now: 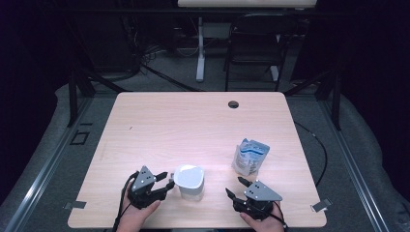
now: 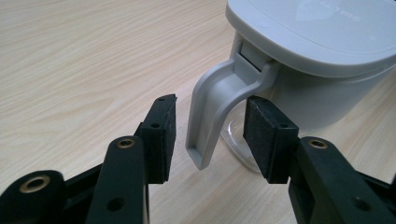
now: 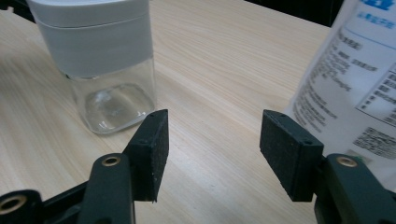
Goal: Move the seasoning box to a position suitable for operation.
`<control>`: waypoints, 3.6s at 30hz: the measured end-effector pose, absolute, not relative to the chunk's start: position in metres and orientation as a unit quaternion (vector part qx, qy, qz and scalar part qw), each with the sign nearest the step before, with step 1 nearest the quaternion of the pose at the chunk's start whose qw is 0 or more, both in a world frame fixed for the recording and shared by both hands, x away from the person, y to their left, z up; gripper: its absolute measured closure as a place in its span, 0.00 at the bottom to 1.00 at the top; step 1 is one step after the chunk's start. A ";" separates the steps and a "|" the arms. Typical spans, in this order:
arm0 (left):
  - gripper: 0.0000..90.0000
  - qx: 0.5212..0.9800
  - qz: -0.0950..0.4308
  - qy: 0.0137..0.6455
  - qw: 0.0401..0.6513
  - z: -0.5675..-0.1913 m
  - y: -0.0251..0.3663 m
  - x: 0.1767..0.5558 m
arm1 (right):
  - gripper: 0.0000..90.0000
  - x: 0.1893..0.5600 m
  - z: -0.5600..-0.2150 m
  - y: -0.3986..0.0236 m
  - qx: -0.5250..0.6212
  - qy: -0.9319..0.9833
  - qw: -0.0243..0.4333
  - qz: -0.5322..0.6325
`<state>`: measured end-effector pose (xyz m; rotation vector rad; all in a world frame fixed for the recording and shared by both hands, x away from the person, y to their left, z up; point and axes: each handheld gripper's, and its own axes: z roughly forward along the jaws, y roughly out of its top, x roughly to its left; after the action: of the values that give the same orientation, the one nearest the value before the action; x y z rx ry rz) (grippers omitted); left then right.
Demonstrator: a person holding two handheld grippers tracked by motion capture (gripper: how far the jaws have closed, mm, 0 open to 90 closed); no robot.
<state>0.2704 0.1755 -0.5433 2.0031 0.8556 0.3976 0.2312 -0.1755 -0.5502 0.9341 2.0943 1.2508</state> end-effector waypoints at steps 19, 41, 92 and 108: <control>0.68 0.824 0.143 0.322 0.444 -0.545 0.169 0.271 | 0.47 0.231 -0.556 -0.149 0.314 0.793 0.241 0.462; 0.67 0.811 0.121 0.330 0.467 -0.526 0.186 0.262 | 0.53 0.233 -0.557 -0.145 0.320 0.791 0.221 0.472; 1.00 0.825 0.117 0.311 0.457 -0.488 0.156 0.277 | 1.00 0.231 -0.540 -0.172 0.347 0.781 0.254 0.453; 1.00 0.826 0.126 0.309 0.454 -0.488 0.155 0.276 | 1.00 0.232 -0.541 -0.171 0.342 0.786 0.249 0.451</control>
<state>0.2760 0.1550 -0.4883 2.0396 0.7616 0.3107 0.2322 -0.1709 -0.5415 0.9312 2.1428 1.2276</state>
